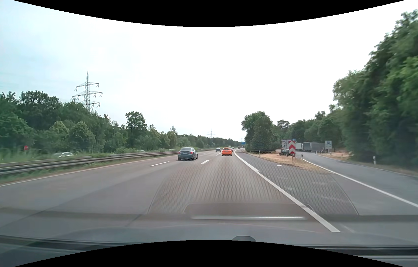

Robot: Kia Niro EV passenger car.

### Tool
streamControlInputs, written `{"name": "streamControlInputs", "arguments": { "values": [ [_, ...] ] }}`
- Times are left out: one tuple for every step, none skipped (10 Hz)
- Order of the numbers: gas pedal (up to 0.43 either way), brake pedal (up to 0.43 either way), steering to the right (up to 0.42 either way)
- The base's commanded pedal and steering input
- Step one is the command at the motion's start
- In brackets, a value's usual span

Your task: Follow the waypoints while adhering to traffic rules and regulations

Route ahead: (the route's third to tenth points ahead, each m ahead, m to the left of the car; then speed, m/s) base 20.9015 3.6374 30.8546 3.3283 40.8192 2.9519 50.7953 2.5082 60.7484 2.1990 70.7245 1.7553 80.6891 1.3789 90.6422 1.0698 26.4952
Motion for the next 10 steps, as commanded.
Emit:
{"name": "streamControlInputs", "arguments": {
  "values": [
    [0.098,0.0,0.0],
    [0.098,0.0,0.0],
    [0.098,0.0,0.0],
    [0.098,0.0,0.0],
    [0.098,0.0,0.0],
    [0.098,0.0,0.001],
    [0.098,0.0,0.001],
    [0.098,0.0,0.001],
    [0.098,0.0,0.001],
    [0.098,0.0,0.001]
  ]
}}
